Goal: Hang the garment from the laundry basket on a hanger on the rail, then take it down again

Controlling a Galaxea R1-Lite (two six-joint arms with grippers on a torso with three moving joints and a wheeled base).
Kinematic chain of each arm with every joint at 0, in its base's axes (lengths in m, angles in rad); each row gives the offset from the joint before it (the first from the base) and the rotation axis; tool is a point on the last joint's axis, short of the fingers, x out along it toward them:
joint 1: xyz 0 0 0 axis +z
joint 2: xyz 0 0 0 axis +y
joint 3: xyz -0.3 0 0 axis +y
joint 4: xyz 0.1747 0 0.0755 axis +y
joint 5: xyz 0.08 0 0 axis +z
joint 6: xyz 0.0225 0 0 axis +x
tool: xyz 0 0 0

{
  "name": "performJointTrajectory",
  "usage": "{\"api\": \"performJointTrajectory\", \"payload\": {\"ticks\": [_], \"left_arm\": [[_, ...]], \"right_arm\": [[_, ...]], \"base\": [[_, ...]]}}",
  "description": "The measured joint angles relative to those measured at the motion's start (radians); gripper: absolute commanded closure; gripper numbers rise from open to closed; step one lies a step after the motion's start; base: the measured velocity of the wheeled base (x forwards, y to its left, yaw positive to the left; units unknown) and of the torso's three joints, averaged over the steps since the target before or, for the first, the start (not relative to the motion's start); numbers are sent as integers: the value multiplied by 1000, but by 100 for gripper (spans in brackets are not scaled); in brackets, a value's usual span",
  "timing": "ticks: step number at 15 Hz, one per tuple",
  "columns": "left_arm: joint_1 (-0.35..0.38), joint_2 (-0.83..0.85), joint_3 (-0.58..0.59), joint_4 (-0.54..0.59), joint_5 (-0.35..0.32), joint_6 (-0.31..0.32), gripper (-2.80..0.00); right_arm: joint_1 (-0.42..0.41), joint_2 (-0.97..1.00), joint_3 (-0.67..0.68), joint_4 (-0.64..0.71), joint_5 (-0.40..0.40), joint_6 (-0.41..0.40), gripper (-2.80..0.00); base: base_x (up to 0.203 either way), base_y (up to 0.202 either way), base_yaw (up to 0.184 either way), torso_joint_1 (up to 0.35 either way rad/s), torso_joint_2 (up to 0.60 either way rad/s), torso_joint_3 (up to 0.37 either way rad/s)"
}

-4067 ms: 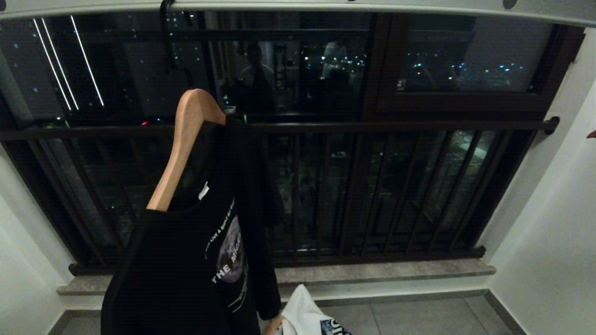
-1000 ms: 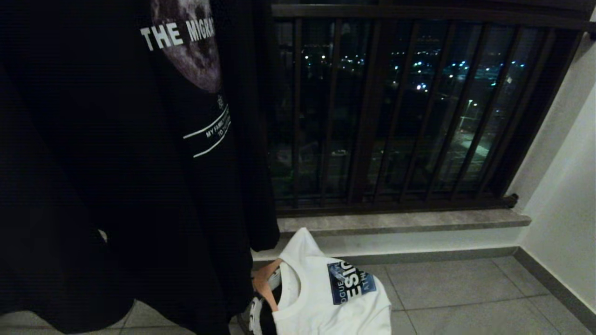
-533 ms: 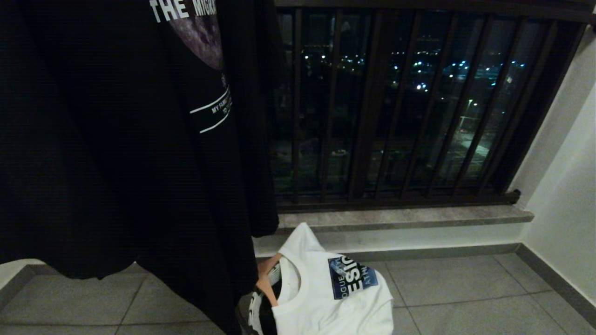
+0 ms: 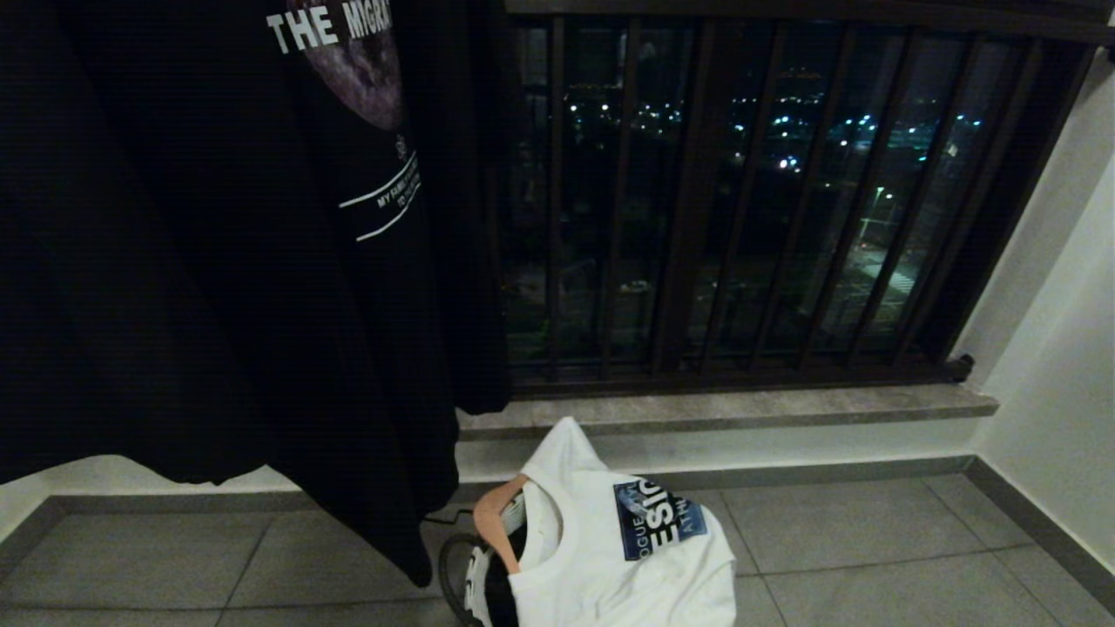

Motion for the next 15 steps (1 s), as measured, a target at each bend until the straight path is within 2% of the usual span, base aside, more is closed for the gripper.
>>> {"api": "performJointTrajectory", "payload": {"ticks": [15], "left_arm": [[0,0,0,-1,1,-3,0]], "right_arm": [[0,0,0,0,0,0,0]], "base": [[0,0,0,0,0,0]]}}
